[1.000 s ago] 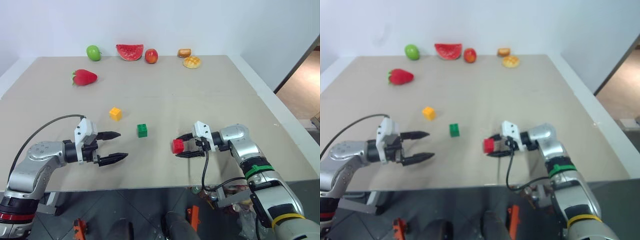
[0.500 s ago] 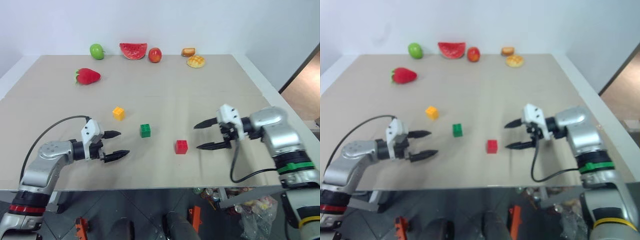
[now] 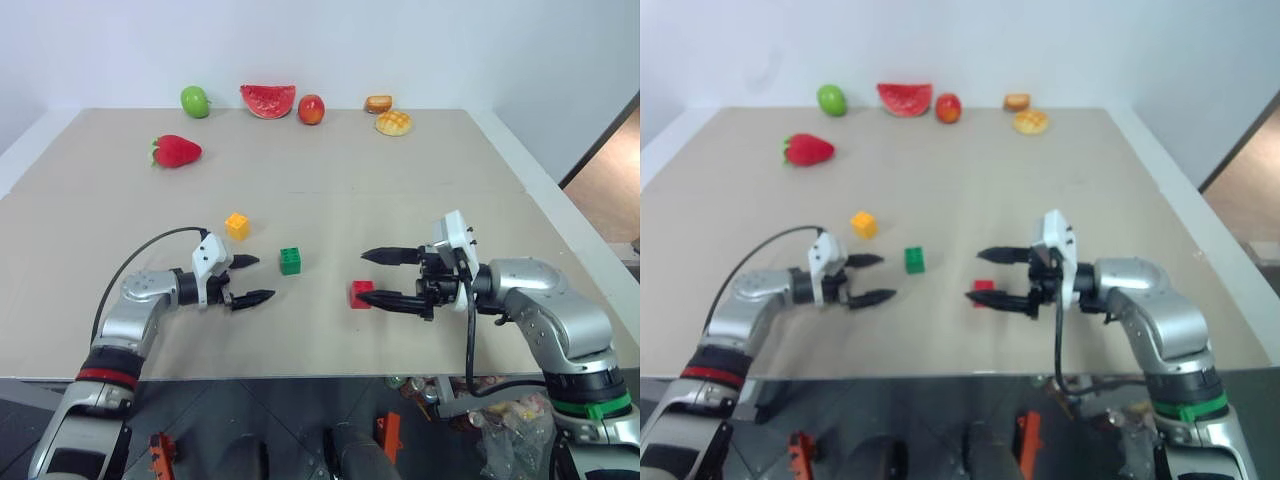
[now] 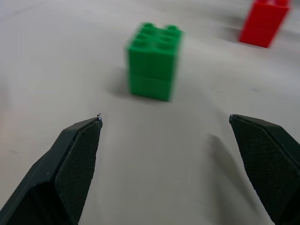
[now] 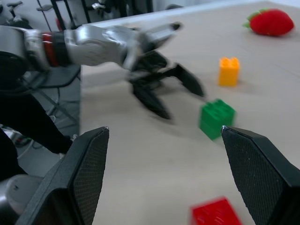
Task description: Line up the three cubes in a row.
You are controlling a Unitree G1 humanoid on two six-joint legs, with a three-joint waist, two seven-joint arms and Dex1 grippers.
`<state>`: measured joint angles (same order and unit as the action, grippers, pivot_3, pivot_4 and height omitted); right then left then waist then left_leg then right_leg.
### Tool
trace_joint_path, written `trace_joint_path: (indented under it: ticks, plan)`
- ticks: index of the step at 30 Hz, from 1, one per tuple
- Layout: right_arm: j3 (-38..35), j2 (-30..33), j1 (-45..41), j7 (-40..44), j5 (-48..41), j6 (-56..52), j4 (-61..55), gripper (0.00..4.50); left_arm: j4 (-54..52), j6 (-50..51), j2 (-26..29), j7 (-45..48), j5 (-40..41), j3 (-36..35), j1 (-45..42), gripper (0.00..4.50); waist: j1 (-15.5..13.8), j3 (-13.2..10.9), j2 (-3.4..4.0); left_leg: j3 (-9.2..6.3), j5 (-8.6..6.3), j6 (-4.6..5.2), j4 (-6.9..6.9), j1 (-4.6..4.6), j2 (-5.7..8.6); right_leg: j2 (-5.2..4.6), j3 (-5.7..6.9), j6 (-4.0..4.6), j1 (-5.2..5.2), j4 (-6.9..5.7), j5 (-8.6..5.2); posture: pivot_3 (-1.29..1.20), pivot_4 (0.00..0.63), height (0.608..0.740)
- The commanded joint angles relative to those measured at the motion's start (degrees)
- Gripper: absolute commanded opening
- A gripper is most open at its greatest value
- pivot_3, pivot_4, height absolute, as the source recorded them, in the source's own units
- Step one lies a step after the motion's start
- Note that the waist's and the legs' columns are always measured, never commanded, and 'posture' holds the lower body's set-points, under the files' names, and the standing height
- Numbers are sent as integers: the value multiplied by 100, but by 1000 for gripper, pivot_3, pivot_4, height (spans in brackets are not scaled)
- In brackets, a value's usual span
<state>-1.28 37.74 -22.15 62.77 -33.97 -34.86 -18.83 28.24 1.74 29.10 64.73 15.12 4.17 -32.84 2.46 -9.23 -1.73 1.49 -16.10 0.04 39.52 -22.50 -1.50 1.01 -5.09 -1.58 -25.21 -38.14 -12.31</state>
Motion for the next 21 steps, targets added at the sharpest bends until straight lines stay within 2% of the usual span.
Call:
trace_joint_path:
  ticks: [1,17,20,21]
  plan:
    - [-306,-27,170,-390,-312,-139,-572,3953,402,-335,-163,120,-66,-42,-326,4500,-3,0,-1,1,0,0,1,0,2,-3,-1,-3,1,1,0,0,150,740]
    - [-196,118,302,-713,-467,-185,-717,3953,1513,-763,-860,165,-360,-16,-1142,4500,-3,-1,-4,-9,0,0,1,-4,23,-6,10,-34,4,2,-19,0,150,740]
    - [-155,101,301,-740,-440,-168,-700,3979,1576,-815,-986,233,-340,-33,-1169,3739,1,-2,-4,-8,0,0,1,-4,25,-6,7,-33,3,2,-18,0,150,740]
    - [-150,99,303,-747,-441,-168,-701,3979,1575,-826,-1003,256,-340,-35,-1164,3329,0,-2,-4,-8,0,1,0,-4,25,-6,7,-31,3,2,-17,0,150,740]
